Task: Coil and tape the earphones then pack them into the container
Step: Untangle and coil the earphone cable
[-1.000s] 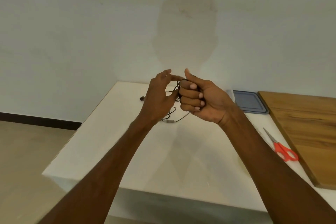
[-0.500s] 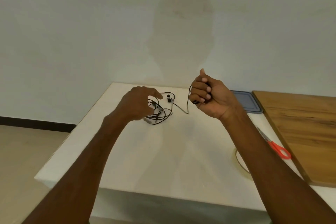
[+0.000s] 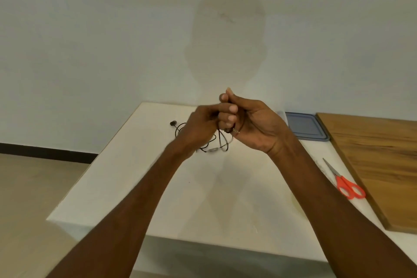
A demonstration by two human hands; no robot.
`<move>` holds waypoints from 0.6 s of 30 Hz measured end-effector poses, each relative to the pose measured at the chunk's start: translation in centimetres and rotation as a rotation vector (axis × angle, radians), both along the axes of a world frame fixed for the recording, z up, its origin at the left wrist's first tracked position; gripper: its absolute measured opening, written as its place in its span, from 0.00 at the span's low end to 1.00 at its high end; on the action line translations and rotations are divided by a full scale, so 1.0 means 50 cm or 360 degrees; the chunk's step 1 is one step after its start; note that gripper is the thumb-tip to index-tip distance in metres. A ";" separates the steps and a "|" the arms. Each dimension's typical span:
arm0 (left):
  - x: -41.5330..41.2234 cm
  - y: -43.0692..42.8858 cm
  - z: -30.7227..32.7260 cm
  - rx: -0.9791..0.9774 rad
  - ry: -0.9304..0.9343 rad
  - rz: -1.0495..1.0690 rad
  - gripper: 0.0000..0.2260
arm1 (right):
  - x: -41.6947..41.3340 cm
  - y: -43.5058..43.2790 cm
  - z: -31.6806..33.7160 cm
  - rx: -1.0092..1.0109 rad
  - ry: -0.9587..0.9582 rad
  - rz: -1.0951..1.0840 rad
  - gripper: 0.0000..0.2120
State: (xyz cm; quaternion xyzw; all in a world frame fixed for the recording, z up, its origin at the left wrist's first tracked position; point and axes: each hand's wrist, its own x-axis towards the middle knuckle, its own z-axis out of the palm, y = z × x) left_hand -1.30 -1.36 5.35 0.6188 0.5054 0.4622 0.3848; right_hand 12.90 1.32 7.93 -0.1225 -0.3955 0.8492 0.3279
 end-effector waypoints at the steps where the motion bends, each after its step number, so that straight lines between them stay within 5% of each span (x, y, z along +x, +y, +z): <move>1: 0.007 -0.002 -0.003 -0.0042 0.0134 -0.0024 0.13 | 0.002 0.002 0.001 -0.0027 0.0030 -0.0087 0.11; 5: 0.037 -0.021 -0.013 -0.0178 0.0556 -0.0357 0.10 | 0.008 0.020 -0.011 0.0141 -0.0104 -0.0606 0.12; 11: 0.001 -0.032 0.001 -0.0039 0.0917 -0.0270 0.07 | 0.009 0.039 -0.045 0.1202 -0.1342 -0.1263 0.13; 15: -0.042 -0.033 0.019 0.0107 0.0780 -0.0031 0.10 | -0.003 0.034 -0.055 0.1644 -0.1967 -0.1024 0.17; 18: -0.060 -0.033 0.029 0.0163 0.0776 0.0108 0.18 | -0.011 0.020 -0.050 0.1385 -0.2010 -0.0606 0.36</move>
